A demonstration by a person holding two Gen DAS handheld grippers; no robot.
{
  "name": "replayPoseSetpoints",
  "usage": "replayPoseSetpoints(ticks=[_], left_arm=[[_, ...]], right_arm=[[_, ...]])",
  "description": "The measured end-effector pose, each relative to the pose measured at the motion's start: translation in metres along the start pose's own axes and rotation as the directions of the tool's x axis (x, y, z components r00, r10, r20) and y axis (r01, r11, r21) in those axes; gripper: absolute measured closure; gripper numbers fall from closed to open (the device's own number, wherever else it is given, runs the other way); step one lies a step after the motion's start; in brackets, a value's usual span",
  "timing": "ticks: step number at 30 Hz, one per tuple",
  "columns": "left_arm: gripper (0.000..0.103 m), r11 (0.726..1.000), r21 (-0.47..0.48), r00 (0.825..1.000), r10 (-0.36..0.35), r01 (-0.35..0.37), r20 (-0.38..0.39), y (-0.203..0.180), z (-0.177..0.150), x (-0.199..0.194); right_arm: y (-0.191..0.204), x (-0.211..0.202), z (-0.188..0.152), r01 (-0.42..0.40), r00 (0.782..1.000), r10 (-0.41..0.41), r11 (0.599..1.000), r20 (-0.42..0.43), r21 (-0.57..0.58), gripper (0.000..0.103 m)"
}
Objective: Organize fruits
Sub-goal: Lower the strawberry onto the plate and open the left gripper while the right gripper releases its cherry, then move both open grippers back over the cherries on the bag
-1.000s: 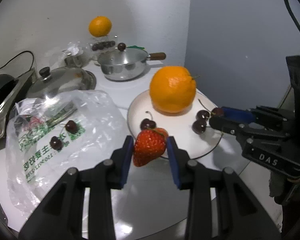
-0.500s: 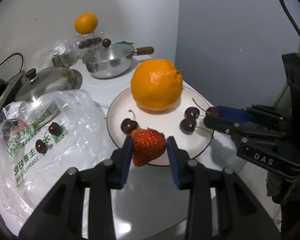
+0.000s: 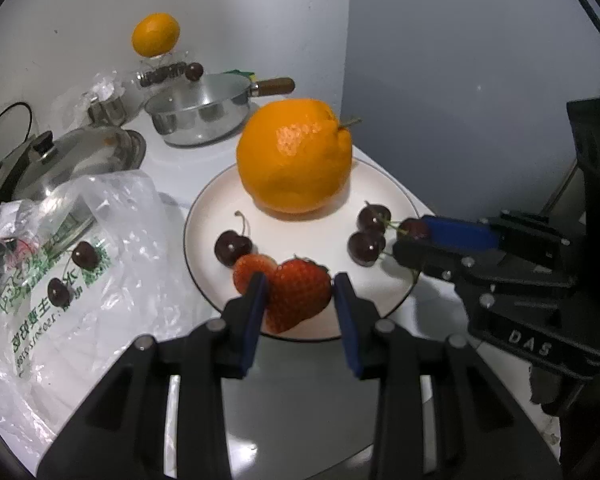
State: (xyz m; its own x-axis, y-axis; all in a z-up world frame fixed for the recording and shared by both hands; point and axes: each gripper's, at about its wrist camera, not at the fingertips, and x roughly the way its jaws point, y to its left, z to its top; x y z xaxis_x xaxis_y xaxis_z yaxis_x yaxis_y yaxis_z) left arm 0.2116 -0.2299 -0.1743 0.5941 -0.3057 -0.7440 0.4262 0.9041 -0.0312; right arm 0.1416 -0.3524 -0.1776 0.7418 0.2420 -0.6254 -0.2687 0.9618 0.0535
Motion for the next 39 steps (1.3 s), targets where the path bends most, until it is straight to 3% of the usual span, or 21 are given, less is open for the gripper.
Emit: replayPoseSetpoints(ticks=[18, 24, 26, 35, 39], left_arm=[[0.066, 0.999, -0.033, 1.000, -0.016, 0.016, -0.001, 0.012, -0.003, -0.005], [0.063, 0.999, -0.047, 1.000, -0.004, 0.004, 0.012, 0.020, -0.005, -0.013], [0.051, 0.998, -0.057, 1.000, 0.000, 0.001, 0.016, 0.024, -0.006, -0.015], [0.050, 0.996, -0.085, 1.000, -0.002, 0.004, 0.031, 0.037, -0.010, -0.025], [0.050, 0.996, -0.094, 0.999, 0.000, 0.004, 0.039, 0.043, -0.013, -0.030]], right_arm=[[0.019, 0.011, -0.004, -0.030, 0.999, 0.030, 0.999, -0.033, -0.020, 0.073], [0.026, 0.016, -0.005, -0.030, 0.998, 0.029, 0.999, -0.050, -0.028, 0.073], [0.028, 0.017, -0.004, -0.030, 0.998, 0.028, 0.999, -0.055, -0.030, 0.073], [0.035, 0.019, 0.000, 0.002, 0.998, -0.004, 1.000, -0.063, -0.031, 0.073], [0.035, 0.018, 0.001, 0.021, 0.998, -0.023, 0.999, -0.064, -0.025, 0.065]])
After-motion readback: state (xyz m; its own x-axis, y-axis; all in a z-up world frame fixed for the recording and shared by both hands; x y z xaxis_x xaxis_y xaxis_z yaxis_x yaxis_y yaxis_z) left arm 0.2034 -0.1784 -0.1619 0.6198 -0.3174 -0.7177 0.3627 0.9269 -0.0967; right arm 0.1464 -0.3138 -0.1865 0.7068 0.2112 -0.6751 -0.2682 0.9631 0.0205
